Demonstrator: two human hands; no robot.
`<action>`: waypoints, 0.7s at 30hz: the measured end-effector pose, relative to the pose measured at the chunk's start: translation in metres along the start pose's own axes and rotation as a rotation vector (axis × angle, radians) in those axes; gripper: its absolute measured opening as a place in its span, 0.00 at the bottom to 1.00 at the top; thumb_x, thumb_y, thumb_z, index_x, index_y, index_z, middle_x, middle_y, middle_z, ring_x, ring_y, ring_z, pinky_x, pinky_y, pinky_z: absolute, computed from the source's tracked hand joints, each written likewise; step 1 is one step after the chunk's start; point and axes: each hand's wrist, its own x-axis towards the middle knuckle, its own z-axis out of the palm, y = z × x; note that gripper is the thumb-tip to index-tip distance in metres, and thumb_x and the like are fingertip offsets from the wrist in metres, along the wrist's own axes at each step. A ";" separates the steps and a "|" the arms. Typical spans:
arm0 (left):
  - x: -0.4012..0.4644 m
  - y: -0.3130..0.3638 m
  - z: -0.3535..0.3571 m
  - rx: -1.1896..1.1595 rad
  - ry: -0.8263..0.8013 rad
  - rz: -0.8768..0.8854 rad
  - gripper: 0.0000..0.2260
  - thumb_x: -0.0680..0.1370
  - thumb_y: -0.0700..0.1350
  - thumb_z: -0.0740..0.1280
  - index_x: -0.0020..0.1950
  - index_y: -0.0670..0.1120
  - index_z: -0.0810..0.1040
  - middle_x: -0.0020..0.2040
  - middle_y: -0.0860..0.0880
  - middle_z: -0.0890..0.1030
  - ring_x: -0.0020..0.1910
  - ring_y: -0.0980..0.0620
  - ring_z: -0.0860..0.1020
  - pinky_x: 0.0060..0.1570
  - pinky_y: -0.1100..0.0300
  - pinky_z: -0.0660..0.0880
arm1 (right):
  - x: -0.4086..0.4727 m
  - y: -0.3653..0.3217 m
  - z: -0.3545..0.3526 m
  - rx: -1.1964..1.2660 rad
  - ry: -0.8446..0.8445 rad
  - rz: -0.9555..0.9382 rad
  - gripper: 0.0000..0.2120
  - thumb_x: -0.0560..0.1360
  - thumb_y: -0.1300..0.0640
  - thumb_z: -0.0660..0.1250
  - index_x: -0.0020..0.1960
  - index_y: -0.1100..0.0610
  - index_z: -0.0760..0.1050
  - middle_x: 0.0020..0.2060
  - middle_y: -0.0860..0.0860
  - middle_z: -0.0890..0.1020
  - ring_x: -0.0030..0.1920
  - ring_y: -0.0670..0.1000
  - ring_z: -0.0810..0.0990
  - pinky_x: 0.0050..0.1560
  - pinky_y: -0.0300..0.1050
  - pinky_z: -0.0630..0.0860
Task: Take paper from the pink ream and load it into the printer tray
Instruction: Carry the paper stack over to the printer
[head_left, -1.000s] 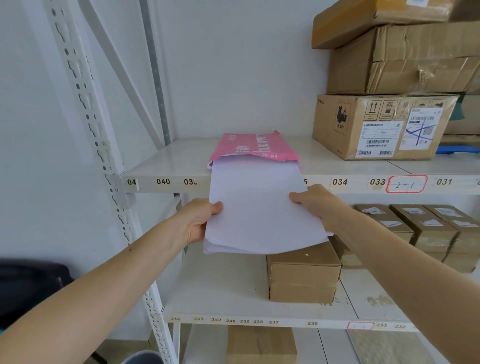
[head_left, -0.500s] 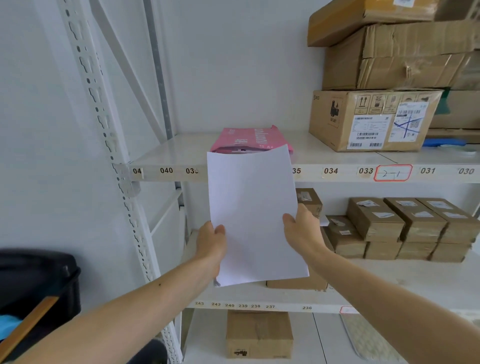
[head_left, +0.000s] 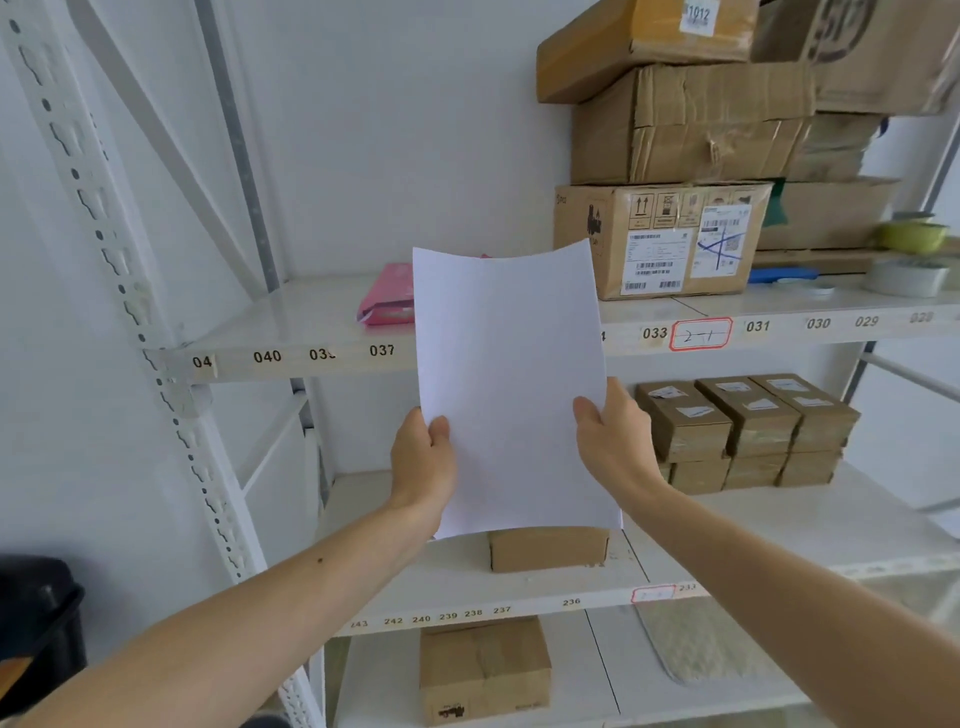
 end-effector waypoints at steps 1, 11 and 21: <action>0.000 0.003 0.007 -0.002 -0.023 0.017 0.10 0.82 0.42 0.54 0.52 0.38 0.72 0.43 0.46 0.75 0.42 0.46 0.71 0.42 0.56 0.68 | 0.000 0.002 -0.007 0.005 0.025 0.012 0.07 0.79 0.60 0.54 0.54 0.57 0.70 0.42 0.56 0.81 0.38 0.58 0.80 0.41 0.59 0.80; -0.007 0.012 0.105 -0.009 -0.291 0.122 0.09 0.83 0.42 0.54 0.52 0.41 0.72 0.51 0.39 0.78 0.46 0.46 0.73 0.48 0.53 0.70 | -0.004 0.050 -0.081 -0.043 0.265 0.110 0.07 0.79 0.61 0.54 0.51 0.60 0.71 0.36 0.49 0.77 0.32 0.47 0.73 0.27 0.41 0.70; -0.047 0.030 0.231 0.010 -0.508 0.199 0.09 0.83 0.43 0.54 0.57 0.41 0.72 0.50 0.47 0.75 0.51 0.49 0.72 0.51 0.57 0.67 | -0.004 0.122 -0.176 -0.152 0.449 0.234 0.06 0.79 0.62 0.55 0.50 0.64 0.69 0.36 0.52 0.75 0.33 0.49 0.72 0.26 0.43 0.66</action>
